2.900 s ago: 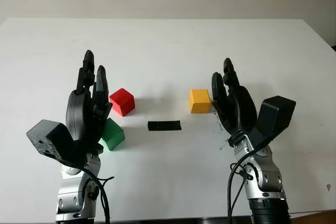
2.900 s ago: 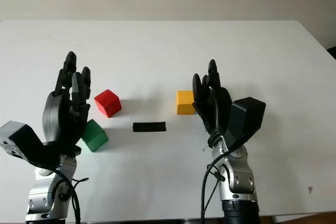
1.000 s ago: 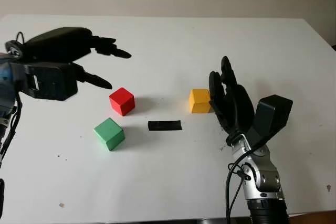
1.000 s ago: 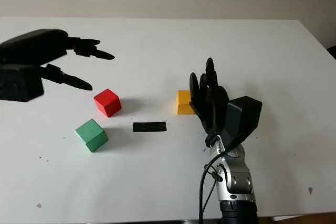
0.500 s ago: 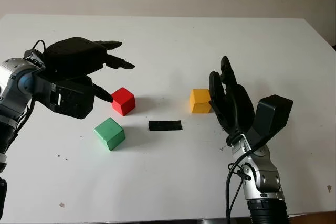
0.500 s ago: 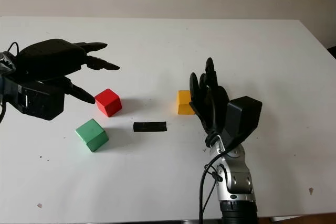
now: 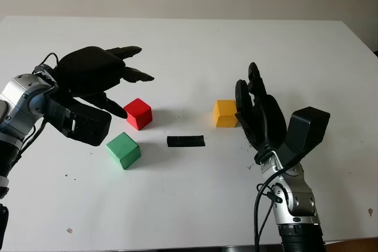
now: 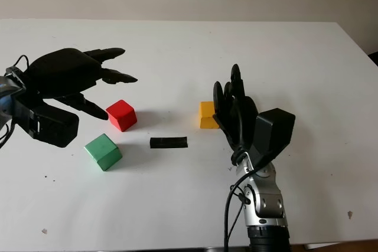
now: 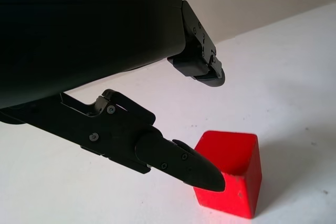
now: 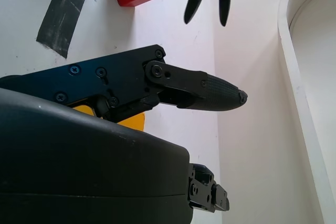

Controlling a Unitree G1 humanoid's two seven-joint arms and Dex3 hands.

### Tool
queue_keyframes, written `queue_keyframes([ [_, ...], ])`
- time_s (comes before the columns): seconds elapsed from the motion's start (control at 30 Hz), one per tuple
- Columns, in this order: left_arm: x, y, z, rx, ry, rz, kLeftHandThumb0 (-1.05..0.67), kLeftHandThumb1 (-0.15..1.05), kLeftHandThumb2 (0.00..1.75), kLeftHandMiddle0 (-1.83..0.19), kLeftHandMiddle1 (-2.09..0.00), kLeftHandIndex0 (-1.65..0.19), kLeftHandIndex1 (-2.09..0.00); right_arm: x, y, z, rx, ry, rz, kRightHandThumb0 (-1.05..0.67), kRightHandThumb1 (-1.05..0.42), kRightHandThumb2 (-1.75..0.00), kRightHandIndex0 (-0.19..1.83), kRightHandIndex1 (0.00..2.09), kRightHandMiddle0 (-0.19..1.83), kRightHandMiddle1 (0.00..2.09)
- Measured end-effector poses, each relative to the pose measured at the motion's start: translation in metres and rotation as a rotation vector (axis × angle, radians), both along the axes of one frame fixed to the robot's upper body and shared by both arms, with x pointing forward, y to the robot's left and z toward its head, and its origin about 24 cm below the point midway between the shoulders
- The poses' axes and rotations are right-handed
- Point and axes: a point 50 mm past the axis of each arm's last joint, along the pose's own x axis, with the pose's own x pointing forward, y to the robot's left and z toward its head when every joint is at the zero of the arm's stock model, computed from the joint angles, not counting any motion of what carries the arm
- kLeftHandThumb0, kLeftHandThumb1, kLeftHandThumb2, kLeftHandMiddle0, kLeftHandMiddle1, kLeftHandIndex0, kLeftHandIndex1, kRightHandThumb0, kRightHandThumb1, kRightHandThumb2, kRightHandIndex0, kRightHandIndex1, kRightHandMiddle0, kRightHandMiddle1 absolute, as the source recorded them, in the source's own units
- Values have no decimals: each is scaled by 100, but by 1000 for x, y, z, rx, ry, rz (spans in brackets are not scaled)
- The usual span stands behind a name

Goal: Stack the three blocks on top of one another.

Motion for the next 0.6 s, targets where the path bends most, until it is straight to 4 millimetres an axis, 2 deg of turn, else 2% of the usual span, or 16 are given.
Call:
queue_keyframes([
  [0.3,0,-2,-5,28,0,-18,-59,89,6,0,-4,-51,-2,0,0,0,1,-2,3,-59,-105,-59,-19,0,-19,0],
  [0.6,0,-2,-13,36,-30,-34,-58,88,5,3,-5,-60,-7,0,0,0,0,-3,-1,-59,-105,-59,-19,0,-19,0],
])
